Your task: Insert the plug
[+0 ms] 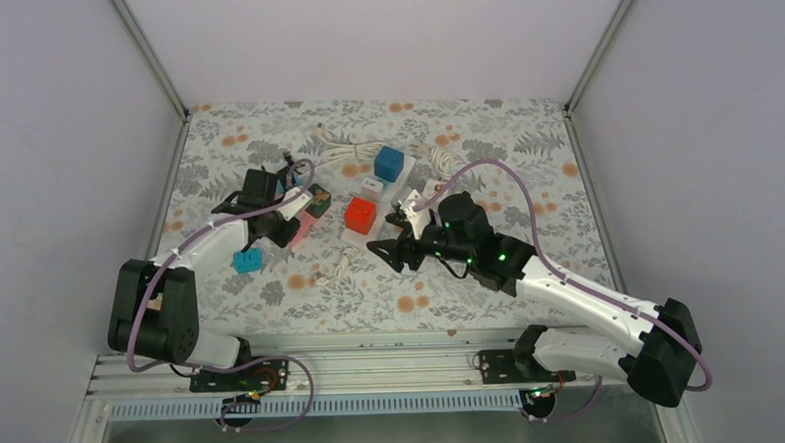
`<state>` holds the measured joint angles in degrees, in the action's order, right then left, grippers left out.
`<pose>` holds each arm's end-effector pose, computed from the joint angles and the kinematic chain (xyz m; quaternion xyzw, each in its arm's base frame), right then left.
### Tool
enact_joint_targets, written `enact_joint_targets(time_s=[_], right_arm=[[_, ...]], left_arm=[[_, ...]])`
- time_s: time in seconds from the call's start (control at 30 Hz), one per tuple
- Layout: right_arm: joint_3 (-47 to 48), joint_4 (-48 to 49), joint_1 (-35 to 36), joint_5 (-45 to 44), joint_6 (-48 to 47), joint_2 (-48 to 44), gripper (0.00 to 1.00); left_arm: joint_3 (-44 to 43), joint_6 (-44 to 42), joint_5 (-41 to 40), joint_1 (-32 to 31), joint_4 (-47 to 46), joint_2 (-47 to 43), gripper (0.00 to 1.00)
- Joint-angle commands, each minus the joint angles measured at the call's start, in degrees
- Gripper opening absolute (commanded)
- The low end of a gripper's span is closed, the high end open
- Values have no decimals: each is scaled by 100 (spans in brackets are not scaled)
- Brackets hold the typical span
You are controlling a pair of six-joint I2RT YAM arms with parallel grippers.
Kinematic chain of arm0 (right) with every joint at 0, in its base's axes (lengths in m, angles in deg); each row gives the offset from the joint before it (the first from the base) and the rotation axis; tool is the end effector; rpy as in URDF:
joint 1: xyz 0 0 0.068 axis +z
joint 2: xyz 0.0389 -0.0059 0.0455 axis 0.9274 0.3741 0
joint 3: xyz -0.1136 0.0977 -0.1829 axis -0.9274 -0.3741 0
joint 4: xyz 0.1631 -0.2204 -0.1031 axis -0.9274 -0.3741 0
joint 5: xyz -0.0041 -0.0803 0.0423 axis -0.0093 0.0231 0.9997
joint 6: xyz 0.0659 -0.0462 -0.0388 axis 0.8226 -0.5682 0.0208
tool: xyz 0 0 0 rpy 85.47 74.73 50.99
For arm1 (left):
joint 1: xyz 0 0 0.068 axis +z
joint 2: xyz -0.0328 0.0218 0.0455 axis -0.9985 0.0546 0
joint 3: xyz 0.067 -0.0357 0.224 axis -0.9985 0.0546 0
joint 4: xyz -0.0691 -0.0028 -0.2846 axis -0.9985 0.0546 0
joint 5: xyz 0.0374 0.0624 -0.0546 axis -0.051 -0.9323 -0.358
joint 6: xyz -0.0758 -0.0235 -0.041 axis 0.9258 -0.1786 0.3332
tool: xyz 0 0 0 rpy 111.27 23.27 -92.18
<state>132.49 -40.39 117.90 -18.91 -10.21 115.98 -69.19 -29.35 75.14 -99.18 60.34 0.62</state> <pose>0.2022 0.2708 0.2321 -0.3743 0.7381 0.3501 0.4388 0.3185 -0.0781 0.0940 0.3367 0.9059 -0.0187 0.2562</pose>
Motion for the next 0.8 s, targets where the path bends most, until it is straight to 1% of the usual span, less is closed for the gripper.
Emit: enact_joint_targets(time_s=[0.0, 0.1, 0.17, 0.33, 0.5, 0.63, 0.7, 0.73, 0.77], right_arm=[[-47, 191, 58, -16, -24, 5, 82], [-81, 213, 54, -10, -9, -5, 81], [-75, 198, 50, 10, -5, -6, 81], [-91, 174, 57, -22, 11, -85, 81], [-146, 191, 54, -72, 21, -162, 81], [-149, 197, 57, -91, 23, -149, 81], [-149, 212, 52, -113, 21, -141, 81], [-147, 219, 57, -136, 24, -134, 81], [-140, 225, 56, -168, 19, -126, 81]], left_arm=[[443, 115, -5, -264, 183, 78, 7], [568, 135, 16, -344, 122, 189, 6], [585, 110, 31, -376, 157, 315, 3], [283, 107, 137, -358, 333, 786, 2], [-35, 176, 395, -368, 422, 669, 3], [-251, 176, 596, -371, 565, 430, 15], [-316, 202, 477, -376, 528, 309, 25], [-358, 198, 449, -372, 539, 239, 39], [-422, 176, 430, -372, 560, 160, 47]])
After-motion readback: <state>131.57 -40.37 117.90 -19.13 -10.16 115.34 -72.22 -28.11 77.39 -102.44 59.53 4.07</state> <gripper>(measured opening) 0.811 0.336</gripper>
